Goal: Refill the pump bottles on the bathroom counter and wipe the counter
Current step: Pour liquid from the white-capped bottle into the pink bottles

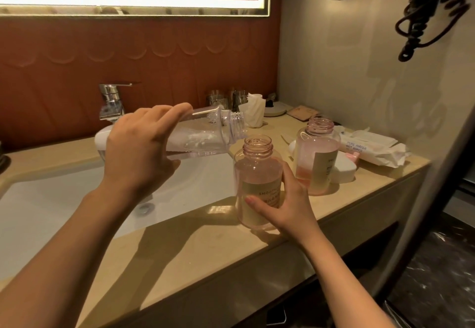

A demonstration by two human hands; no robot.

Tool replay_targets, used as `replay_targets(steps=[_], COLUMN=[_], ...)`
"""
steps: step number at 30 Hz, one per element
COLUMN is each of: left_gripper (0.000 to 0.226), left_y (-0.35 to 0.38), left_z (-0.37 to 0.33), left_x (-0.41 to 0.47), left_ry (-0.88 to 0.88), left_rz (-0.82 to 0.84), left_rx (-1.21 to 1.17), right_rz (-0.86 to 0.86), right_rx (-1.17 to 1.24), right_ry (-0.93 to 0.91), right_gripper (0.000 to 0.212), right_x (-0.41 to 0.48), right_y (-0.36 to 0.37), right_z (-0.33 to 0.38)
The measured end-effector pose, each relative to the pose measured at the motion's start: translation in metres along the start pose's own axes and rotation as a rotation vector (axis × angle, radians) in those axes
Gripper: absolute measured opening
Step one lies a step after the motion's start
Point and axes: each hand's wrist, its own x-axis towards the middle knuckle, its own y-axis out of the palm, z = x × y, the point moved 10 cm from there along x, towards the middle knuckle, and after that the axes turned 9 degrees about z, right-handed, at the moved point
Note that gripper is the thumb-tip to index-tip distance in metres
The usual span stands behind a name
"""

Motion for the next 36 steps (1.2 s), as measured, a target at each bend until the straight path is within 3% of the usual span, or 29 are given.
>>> replay_targets(steps=[16, 23, 36], left_gripper=[0.072, 0.066, 0.066], left_y=[-0.007, -0.011, -0.012], left_z=[-0.005, -0.008, -0.007], left_x=[0.003, 0.005, 0.008], left_ry=[0.059, 0.081, 0.101], left_rz=[-0.018, -0.035, -0.031], left_rx=[0.056, 0.059, 0.087], right_rz=[0.033, 0.038, 0.042], right_rx=[0.016, -0.019, -0.031], right_ry=[0.006, 0.008, 0.023], right_gripper=[0.09, 0.083, 0.089], right_x=[0.001, 0.002, 0.001], right_y=[0.002, 0.003, 0.003], right_z=[-0.001, 0.004, 0.002])
